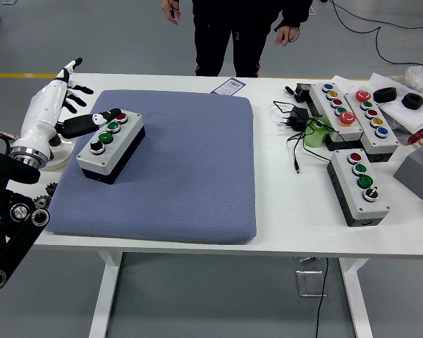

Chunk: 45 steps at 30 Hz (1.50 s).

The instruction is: Pick up the button,place it on the desk,press the button,press the button

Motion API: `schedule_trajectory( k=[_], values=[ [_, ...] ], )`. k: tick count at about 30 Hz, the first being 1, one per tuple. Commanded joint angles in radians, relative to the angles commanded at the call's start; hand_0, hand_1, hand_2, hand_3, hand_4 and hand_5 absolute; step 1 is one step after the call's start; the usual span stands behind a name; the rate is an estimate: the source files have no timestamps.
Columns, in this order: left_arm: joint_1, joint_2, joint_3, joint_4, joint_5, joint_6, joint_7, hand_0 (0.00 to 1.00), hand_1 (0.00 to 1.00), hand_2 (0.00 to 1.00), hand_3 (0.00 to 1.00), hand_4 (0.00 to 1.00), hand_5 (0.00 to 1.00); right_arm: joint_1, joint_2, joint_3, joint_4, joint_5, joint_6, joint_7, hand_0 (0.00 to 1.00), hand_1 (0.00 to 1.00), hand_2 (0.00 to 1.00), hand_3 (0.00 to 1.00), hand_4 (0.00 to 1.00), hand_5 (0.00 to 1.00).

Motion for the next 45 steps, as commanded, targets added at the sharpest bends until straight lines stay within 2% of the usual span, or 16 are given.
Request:
schedule_trajectory(
  k=[2, 5, 6, 11, 12, 15, 21, 28, 30, 33, 38, 41, 42, 45],
  values=[
    [-0.001, 0.000, 0.001, -0.001, 0.020, -0.016, 0.005, 0.214, 0.296, 0.307, 0.998, 0.998, 0.970, 0.000, 0.000, 0.001, 0.000, -0.001, 0.000, 0.000, 0.742, 0.685, 0.706, 0.577, 0.179, 0.110],
    [-0.007, -0.002, 0.016, 0.010, 0.097, -0.062, 0.034, 0.214, 0.296, 0.307, 0.998, 0.998, 0.970, 0.001, 0.000, 0.002, 0.000, -0.006, 0.001, -0.001, 0.742, 0.685, 0.706, 0.577, 0.179, 0.110],
    [-0.010, -0.004, 0.022, 0.016, 0.115, -0.072, 0.045, 0.869, 0.918, 0.952, 0.998, 0.998, 0.957, 0.001, -0.001, 0.003, 0.000, -0.006, 0.001, -0.001, 0.741, 0.685, 0.705, 0.576, 0.179, 0.112],
    [-0.019, -0.023, 0.052, 0.060, 0.214, -0.112, 0.108, 0.869, 0.918, 0.952, 0.998, 0.998, 0.957, 0.001, 0.000, 0.003, 0.000, -0.007, 0.001, -0.002, 0.741, 0.685, 0.705, 0.576, 0.179, 0.112],
    [-0.021, -0.028, 0.057, 0.066, 0.226, -0.120, 0.117, 0.961, 0.982, 0.998, 0.998, 0.998, 0.932, 0.001, 0.000, 0.004, 0.000, -0.008, 0.001, -0.002, 0.742, 0.685, 0.705, 0.576, 0.179, 0.110],
    [-0.032, -0.040, 0.071, 0.087, 0.253, -0.159, 0.143, 0.961, 0.982, 0.998, 0.998, 0.998, 0.932, 0.001, -0.001, 0.004, 0.000, -0.010, 0.001, -0.002, 0.742, 0.685, 0.705, 0.576, 0.179, 0.110],
    [-0.057, -0.067, 0.104, 0.129, 0.285, -0.175, 0.194, 0.978, 0.994, 0.998, 0.998, 0.998, 0.919, 0.000, -0.001, 0.002, 0.000, -0.011, 0.001, -0.003, 0.743, 0.685, 0.705, 0.576, 0.179, 0.113],
    [-0.107, -0.132, 0.137, 0.191, 0.285, -0.202, 0.322, 0.998, 0.998, 0.998, 0.998, 0.998, 0.905, -0.003, -0.003, -0.001, 0.000, -0.016, 0.003, -0.005, 0.742, 0.685, 0.706, 0.576, 0.178, 0.110],
    [-0.123, -0.160, 0.139, 0.221, 0.285, -0.224, 0.367, 0.998, 0.998, 0.998, 0.998, 0.998, 0.885, -0.003, -0.003, -0.002, 0.000, -0.017, 0.003, -0.006, 0.742, 0.685, 0.706, 0.576, 0.178, 0.111],
    [-0.143, -0.194, 0.133, 0.269, 0.285, -0.222, 0.415, 0.998, 0.998, 0.998, 0.998, 0.998, 0.885, -0.004, -0.004, -0.005, 0.000, -0.017, 0.004, -0.006, 0.742, 0.685, 0.706, 0.576, 0.178, 0.111],
    [-0.174, -0.237, 0.115, 0.333, 0.285, -0.202, 0.415, 0.998, 0.998, 0.998, 0.998, 0.998, 0.849, -0.003, -0.005, -0.005, 0.000, -0.020, 0.004, -0.005, 0.742, 0.685, 0.705, 0.576, 0.178, 0.110],
    [-0.187, -0.253, 0.106, 0.357, 0.285, -0.199, 0.415, 0.998, 0.998, 0.998, 0.998, 0.998, 0.849, -0.003, -0.005, -0.004, 0.000, -0.018, 0.003, -0.005, 0.742, 0.685, 0.705, 0.576, 0.178, 0.110],
    [-0.192, -0.257, 0.105, 0.366, 0.285, -0.202, 0.415, 0.951, 0.998, 0.998, 0.998, 0.998, 0.808, -0.002, -0.006, -0.005, 0.000, -0.019, 0.004, -0.004, 0.742, 0.684, 0.705, 0.576, 0.178, 0.110],
    [-0.208, -0.271, 0.099, 0.399, 0.285, -0.205, 0.415, 0.951, 0.998, 0.998, 0.998, 0.998, 0.808, 0.000, -0.006, -0.005, 0.000, -0.021, 0.004, -0.005, 0.742, 0.684, 0.705, 0.576, 0.178, 0.110]
  ],
)
